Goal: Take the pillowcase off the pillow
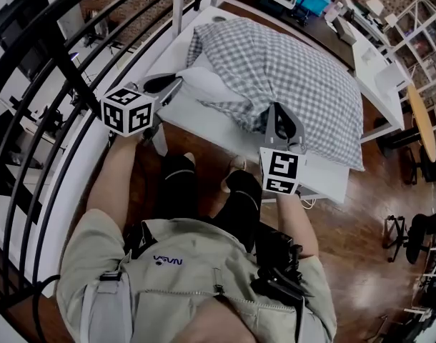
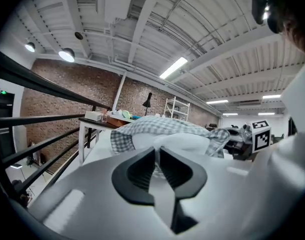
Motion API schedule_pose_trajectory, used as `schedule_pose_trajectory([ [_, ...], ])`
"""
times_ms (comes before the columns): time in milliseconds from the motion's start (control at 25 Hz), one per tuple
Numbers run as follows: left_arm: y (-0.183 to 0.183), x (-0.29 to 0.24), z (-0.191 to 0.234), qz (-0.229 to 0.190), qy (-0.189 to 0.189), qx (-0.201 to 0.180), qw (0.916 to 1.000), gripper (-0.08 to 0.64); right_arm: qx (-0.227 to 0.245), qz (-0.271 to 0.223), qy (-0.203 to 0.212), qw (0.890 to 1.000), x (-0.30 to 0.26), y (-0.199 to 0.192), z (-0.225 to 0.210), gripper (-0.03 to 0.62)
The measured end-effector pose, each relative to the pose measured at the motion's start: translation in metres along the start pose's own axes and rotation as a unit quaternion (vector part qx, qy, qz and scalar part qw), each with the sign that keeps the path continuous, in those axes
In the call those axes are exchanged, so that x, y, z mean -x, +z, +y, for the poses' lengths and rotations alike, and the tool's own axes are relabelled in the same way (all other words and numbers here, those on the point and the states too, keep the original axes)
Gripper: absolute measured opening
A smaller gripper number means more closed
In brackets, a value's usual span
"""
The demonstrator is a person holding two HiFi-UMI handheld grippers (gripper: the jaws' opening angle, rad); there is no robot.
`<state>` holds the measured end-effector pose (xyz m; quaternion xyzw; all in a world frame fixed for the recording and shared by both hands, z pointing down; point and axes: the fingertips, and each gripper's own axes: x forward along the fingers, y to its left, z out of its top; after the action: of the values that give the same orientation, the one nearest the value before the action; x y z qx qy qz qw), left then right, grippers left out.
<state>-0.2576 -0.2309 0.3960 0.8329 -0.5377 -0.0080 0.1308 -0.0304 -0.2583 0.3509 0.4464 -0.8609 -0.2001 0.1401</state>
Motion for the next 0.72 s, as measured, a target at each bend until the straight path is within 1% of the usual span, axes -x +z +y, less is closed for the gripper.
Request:
schedule_pose_trajectory([
  [80,0.0,0.004,0.006,-0.013,0.006,0.02,0.9997,0.037,0.007,0.021,-0.027,0.999,0.002,-0.013,-0.022,0.005],
  [160,-0.011,0.006,0.008,-0.008,0.005,0.036,0.9993,0.038,0.009,0.047,-0.039,0.998,0.004,-0.032,-0.035,0.005],
  [280,-0.04,0.007,0.009,0.011,-0.002,0.064,0.9979,0.038,0.018,0.078,-0.033,0.996,0.005,-0.062,-0.031,0.006],
  [360,-0.053,0.007,0.007,0.018,-0.014,0.085,0.9962,0.04,0.03,0.092,-0.029,0.995,0.003,-0.076,-0.022,0.006],
  [400,-0.055,0.008,0.004,0.019,-0.023,0.089,0.9956,0.043,0.033,0.098,-0.028,0.994,0.002,-0.081,-0.019,0.005],
  [480,-0.055,0.014,-0.007,0.02,-0.04,0.079,0.9958,0.056,0.033,0.108,-0.027,0.993,0.0,-0.087,-0.015,0.006],
  [520,-0.049,0.02,-0.014,0.015,-0.045,0.069,0.9965,0.07,0.032,0.11,-0.025,0.993,0.0,-0.089,-0.014,0.006],
  [560,-0.039,0.027,-0.021,0.0,-0.048,0.059,0.9971,0.075,0.031,0.111,-0.024,0.993,0.0,-0.09,-0.014,0.006],
  [600,-0.024,0.034,-0.026,-0.025,-0.048,0.051,0.9972,0.075,0.029,0.11,-0.022,0.993,0.001,-0.091,-0.014,0.006],
  [640,-0.006,0.04,-0.031,-0.056,-0.048,0.044,0.9963,0.093,0.027,0.108,-0.021,0.994,0.001,-0.091,-0.014,0.006],
  [680,0.012,0.043,-0.034,-0.082,-0.05,0.036,0.9947,0.125,0.026,0.107,-0.019,0.994,0.001,-0.091,-0.014,0.006],
  [720,0.026,0.04,-0.036,-0.098,-0.053,0.025,0.9935,0.139,0.025,0.107,-0.018,0.994,0.001,-0.091,-0.015,0.006],
])
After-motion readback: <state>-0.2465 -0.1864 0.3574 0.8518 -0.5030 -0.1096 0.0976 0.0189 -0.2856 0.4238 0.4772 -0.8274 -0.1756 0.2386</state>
